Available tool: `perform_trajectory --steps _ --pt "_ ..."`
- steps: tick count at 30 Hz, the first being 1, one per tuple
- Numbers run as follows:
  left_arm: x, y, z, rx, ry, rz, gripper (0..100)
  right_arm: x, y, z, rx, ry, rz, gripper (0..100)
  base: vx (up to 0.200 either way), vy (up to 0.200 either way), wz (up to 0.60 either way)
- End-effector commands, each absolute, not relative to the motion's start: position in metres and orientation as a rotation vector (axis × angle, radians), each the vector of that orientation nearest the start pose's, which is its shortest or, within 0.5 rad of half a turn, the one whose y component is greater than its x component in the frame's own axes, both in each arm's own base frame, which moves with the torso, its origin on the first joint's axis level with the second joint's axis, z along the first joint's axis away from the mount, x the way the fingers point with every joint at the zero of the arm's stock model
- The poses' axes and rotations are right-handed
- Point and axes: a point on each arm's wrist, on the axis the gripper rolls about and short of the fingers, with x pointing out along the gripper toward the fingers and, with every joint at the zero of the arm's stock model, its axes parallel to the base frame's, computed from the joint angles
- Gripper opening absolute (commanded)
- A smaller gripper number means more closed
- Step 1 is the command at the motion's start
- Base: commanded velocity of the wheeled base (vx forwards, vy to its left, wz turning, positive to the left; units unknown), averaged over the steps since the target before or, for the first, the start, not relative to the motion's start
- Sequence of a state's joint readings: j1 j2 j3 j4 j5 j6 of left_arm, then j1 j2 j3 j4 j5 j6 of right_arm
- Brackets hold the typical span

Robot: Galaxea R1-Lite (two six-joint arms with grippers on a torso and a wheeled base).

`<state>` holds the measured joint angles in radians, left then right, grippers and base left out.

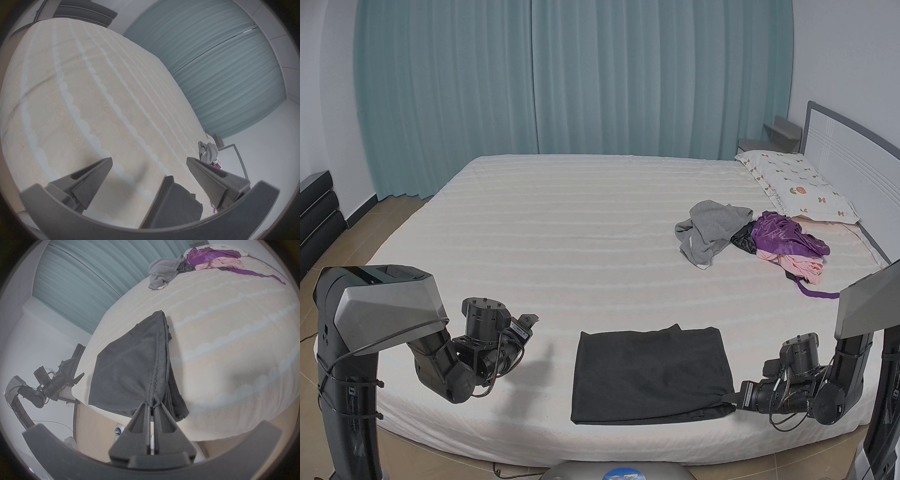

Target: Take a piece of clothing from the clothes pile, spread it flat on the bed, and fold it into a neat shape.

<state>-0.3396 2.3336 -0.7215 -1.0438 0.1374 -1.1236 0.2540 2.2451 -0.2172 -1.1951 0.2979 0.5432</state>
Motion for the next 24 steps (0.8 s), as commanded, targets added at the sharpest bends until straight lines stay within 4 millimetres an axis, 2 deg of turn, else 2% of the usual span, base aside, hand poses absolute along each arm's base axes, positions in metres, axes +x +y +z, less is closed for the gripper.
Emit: perform_trajectory --steps 1,13,14,19,20,21,24 --pt "0.342 -0.117 -0.016 -0.956 0.596 0.135 100 0.231 0.066 -0.026 0.516 0.960 0.276 0 0.000 0.000 0.00" --pt "0.341 -0.117 -0.016 -0.956 0.597 0.136 100 0.225 0.063 -0.031 0.474 0.992 0.278 0 0.000 0.000 0.00" --pt "0.341 -0.117 -0.016 -0.956 0.597 0.136 100 0.225 0.063 -0.031 0.474 0.992 0.278 100 0.000 0.000 0.00" --pt "0.341 -0.117 -0.016 -0.956 0.597 0.136 100 0.234 0.060 -0.032 0.466 0.960 0.277 100 0.000 0.000 0.00" --pt "0.341 -0.118 -0.016 -0.954 0.598 0.134 100 0.245 0.059 -0.029 0.477 0.918 0.283 100 0.000 0.000 0.00" --pt "0.341 -0.118 -0.016 -0.954 0.598 0.134 100 0.246 0.059 -0.029 0.478 0.915 0.284 100 0.000 0.000 0.00" --pt "0.341 -0.118 -0.016 -0.954 0.598 0.134 100 0.282 0.059 -0.027 0.510 0.825 0.272 100 0.000 0.000 0.00"
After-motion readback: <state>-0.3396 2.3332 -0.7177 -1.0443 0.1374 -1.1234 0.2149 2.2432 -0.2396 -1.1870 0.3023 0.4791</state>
